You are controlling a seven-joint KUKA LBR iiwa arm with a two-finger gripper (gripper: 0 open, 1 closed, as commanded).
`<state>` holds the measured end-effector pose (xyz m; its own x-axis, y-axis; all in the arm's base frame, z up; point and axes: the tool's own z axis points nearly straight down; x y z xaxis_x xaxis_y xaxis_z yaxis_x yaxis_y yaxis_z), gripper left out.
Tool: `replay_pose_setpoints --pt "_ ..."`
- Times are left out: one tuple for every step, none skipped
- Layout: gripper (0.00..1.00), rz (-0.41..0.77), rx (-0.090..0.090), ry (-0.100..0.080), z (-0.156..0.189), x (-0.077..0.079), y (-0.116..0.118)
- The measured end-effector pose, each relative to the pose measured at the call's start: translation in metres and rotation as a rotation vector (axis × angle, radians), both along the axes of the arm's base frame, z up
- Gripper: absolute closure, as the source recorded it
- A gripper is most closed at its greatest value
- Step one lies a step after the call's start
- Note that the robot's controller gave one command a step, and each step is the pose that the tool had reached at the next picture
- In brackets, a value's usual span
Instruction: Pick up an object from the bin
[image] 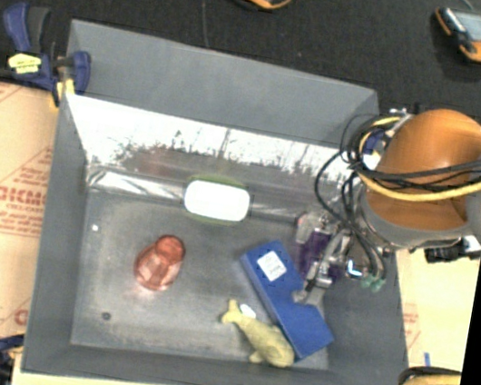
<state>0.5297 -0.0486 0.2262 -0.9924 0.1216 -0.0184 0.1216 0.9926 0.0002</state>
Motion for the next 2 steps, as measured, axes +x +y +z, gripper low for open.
replay_pose_setpoints --pt "0.0 -0.025 0.003 -0.014 -0.046 -0.051 -0.014" --pt "0.0 -0.306 0.007 -0.013 -0.067 -0.016 0.013"
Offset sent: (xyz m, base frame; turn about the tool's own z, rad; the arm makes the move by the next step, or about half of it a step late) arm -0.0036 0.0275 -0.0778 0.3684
